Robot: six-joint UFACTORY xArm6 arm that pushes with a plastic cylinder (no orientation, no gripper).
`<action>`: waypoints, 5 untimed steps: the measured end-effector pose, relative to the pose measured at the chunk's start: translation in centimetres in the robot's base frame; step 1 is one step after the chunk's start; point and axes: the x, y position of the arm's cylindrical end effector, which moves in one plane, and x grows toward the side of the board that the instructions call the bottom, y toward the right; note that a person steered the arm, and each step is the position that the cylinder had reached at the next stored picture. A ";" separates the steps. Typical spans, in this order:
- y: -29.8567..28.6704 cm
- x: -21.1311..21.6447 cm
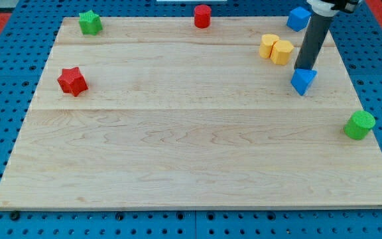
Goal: Push the green circle towards the center
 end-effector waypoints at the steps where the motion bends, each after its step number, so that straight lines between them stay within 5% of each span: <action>1: -3.0 -2.4; 3: -9.2 1.1; 5: -3.7 3.0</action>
